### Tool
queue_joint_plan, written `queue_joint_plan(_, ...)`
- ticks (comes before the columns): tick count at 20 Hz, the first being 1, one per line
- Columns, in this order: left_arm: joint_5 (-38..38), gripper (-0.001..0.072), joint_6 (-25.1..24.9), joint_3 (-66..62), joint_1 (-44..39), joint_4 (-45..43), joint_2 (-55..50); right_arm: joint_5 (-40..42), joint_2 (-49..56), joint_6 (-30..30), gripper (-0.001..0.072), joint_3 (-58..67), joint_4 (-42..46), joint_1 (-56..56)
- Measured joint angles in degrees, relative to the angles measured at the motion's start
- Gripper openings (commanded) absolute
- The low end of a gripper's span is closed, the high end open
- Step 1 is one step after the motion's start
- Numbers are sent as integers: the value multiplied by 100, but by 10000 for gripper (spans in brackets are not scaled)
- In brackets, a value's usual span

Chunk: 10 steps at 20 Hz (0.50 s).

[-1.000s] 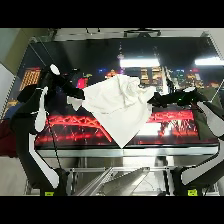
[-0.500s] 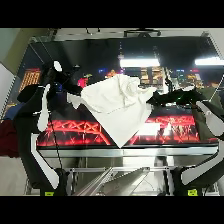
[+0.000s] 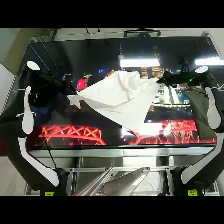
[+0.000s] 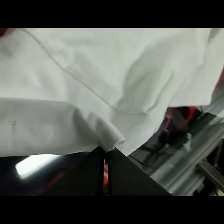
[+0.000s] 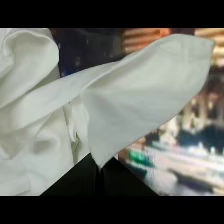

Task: Fold the shirts.

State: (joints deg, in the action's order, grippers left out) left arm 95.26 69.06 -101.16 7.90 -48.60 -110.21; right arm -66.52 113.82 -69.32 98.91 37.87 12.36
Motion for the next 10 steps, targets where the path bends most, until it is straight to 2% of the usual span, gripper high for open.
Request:
queue_joint_plan(4,24,19,15,1735,-96,446,577,-136,621,-376,17,1005,249,-94)
queue_joint_plan(6,-90,18,-76,2529,-190,551,868,-212,767,-509,277,1296,361,-116)
queue_joint_plan(10,-321,18,-203,3145,-160,721,1169,-610,800,-616,299,1543,459,-61)
